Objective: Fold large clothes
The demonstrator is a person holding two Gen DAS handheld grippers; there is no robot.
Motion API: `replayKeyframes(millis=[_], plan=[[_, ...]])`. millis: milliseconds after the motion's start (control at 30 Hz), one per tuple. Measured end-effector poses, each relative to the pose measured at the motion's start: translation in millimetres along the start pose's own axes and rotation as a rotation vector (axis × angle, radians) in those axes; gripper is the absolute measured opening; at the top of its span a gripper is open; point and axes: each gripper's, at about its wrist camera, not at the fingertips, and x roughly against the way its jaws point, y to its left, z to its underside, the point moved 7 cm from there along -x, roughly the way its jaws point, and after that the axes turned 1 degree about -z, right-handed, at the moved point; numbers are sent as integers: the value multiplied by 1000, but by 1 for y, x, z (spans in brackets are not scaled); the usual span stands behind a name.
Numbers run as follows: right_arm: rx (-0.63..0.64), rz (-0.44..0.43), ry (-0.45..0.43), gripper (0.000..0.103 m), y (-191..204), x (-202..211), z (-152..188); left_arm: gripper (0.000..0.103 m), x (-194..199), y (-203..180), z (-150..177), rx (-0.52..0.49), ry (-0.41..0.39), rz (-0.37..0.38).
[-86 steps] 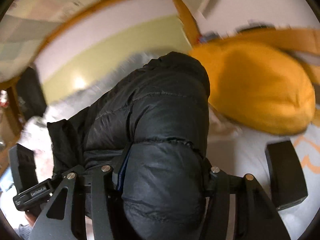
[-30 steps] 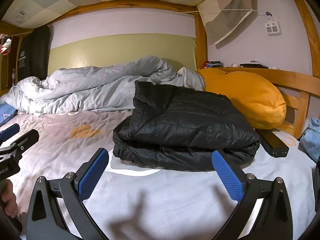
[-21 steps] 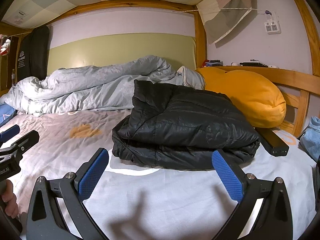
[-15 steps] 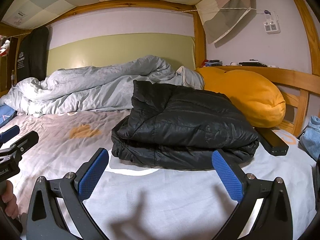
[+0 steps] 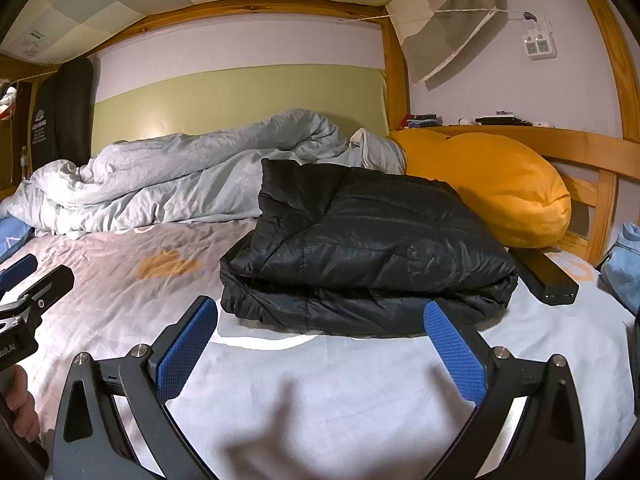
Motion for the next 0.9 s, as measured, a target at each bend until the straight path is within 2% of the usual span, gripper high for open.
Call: replayKeyframes(millis=[900], plan=[[13,3,-1,103,6,3,0,103,-2,-2,0,-3,4,12]])
